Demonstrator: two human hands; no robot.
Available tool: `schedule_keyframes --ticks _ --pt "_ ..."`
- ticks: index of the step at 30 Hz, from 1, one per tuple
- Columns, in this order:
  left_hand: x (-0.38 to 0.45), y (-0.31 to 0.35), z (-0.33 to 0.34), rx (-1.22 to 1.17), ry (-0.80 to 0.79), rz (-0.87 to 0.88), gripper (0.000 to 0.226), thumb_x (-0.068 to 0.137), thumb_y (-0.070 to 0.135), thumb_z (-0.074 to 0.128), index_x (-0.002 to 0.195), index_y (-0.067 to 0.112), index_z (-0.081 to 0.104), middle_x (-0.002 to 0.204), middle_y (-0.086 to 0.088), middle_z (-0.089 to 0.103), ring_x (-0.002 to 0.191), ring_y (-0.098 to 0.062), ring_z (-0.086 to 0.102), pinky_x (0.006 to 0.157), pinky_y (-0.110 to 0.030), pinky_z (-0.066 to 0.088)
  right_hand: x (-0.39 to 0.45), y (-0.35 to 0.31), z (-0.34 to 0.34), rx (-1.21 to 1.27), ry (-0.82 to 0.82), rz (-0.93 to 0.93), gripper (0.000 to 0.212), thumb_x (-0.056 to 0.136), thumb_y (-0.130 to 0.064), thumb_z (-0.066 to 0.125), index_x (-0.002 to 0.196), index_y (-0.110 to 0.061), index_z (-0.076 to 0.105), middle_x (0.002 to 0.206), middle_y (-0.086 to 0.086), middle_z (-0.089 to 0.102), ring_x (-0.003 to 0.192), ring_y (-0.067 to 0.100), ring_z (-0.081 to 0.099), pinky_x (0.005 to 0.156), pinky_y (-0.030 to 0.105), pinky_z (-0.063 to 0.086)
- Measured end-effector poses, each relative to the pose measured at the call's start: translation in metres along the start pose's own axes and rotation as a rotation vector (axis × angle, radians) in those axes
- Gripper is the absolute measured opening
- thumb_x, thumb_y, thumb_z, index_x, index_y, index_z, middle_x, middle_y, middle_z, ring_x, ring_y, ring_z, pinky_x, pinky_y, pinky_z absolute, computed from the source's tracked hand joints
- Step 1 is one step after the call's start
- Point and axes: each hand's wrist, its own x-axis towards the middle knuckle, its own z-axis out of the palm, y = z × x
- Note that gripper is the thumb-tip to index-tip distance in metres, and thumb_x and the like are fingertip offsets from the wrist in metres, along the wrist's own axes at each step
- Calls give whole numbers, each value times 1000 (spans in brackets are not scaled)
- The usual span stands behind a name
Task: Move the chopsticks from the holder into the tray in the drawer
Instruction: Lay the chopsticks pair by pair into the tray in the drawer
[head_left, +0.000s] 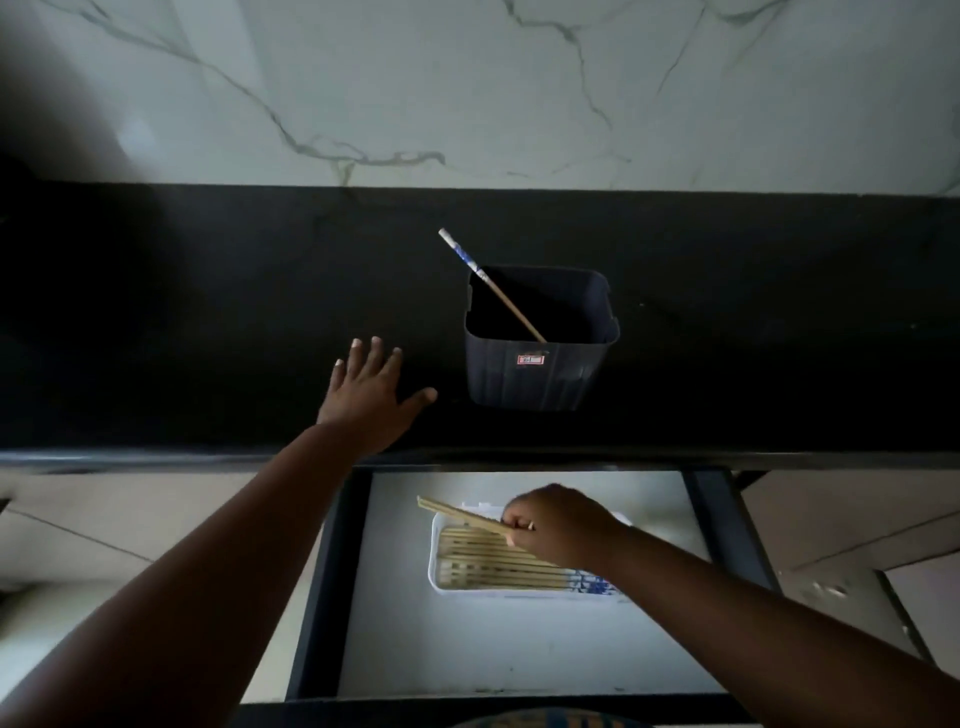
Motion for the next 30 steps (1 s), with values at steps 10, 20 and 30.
schedule_keyframes --ticks 10,20,30 --pt "4 -5 26 36 84 35 86 89 73 19 154 18 7 163 0 -2 147 -16 -11 118 -40 -8 15 38 52 -106 -210 82 14 85 -16 54 86 -10 66 87 11 69 72 24 60 58 27 37" --pt "7 -9 30 32 106 37 89 86 77 15 154 20 7 163 1 -1 147 -16 -11 118 -40 -7 25 40 58 -133 -250 99 14 88 -17 55 91 -12 68 96 9 71 85 27 66 66 30 48" --pt "5 -8 29 29 106 36 88 87 75 17 154 19 7 163 1 -1 148 -17 -10 119 -42 -5 19 39 61 -125 -236 104 39 87 -5 49 111 -26 71 115 0 70 97 21 66 85 30 53"
